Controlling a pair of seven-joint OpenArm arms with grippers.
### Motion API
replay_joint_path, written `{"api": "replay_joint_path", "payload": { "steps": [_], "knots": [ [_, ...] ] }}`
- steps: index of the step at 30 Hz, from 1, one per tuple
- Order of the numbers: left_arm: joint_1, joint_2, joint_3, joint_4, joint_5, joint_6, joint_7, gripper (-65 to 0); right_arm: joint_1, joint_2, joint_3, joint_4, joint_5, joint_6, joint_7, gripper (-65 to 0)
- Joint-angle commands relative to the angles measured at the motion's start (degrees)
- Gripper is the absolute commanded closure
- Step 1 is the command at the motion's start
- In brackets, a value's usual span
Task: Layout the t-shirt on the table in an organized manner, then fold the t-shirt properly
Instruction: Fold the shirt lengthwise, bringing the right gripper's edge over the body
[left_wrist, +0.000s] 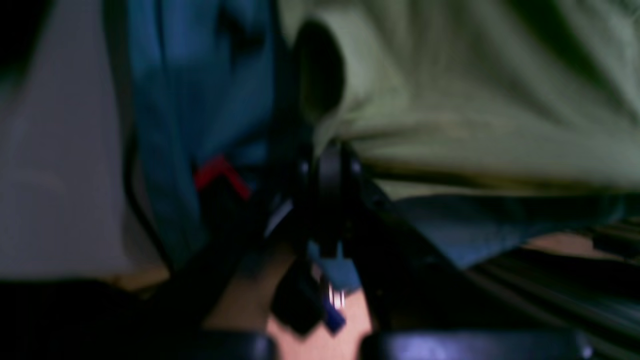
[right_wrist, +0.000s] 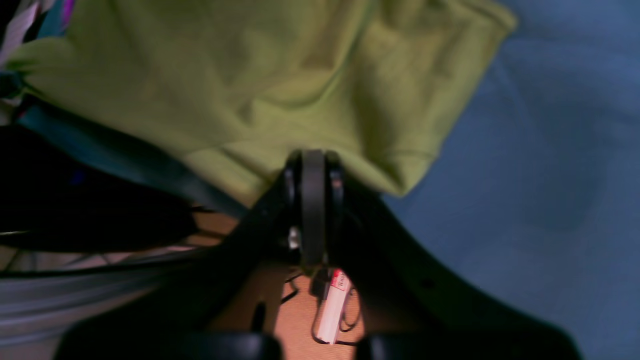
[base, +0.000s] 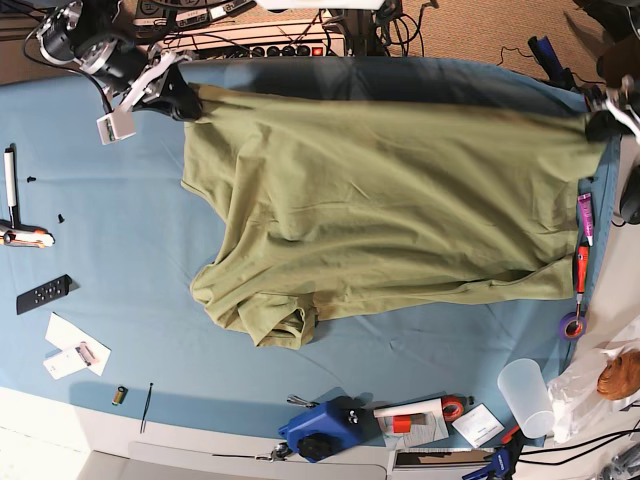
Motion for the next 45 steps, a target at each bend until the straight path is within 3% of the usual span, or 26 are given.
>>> {"api": "replay_joint_path", "payload": {
  "steps": [1,5,8,12,21,25,34,40,42,45],
  "knots": [
    [-1.0,-1.3,0.3,0.7,0.3,0.0,-1.1,0.0,1.1,0.5,0.3,0.9,-0.2,0.1,1.4,0.0],
    [-4.7,-1.4,4.8,0.0,4.7,0.2,-2.0,0.0,4.2,0.5,0.3,-0.2,-2.8,0.1,3.0,0.0],
    [-7.2,-1.2,7.8,-0.4,9.9,4.1,-5.7,0.0,6.7,1.1,-1.0,-3.9,-4.0,0.1,3.8,0.0],
    [-10.7,-0.9,7.8,-0.5,15.3,7.0,-7.3,0.0,10.5,2.8,-5.5,-10.0,-7.0,0.1,6.6,0.0],
    [-12.2,-0.8,7.8,-0.5,15.3,6.8,-8.5,0.0,20.9,3.3,-14.5,-13.4,-23.1,0.1,15.3,0.0],
    [-12.9,0.0,8.1,-0.5,16.0,4.2,-11.3,0.0,24.9,3.3,-17.7,-16.4,-30.6,0.1,18.5,0.0],
    [-14.9,0.6,8.1,-2.2,17.9,4.3,-13.6,0.0,30.9,3.4,-21.4,-26.3,-39.1,0.1,25.9,0.0],
    [-14.9,0.6,8.4,-2.3,17.9,3.7,-15.8,0.0,33.7,3.4,-21.4,-26.9,-41.0,0.0,26.8,0.0],
    [-14.9,0.5,9.9,-2.3,19.0,1.6,-16.8,0.0,34.4,3.4,-21.4,-28.3,-41.3,-0.1,26.8,0.0],
    [-14.9,0.5,14.7,-2.3,22.7,2.7,-18.9,0.0,34.8,3.3,-21.4,-30.6,-41.3,-0.1,27.4,0.0]
  ]
}}
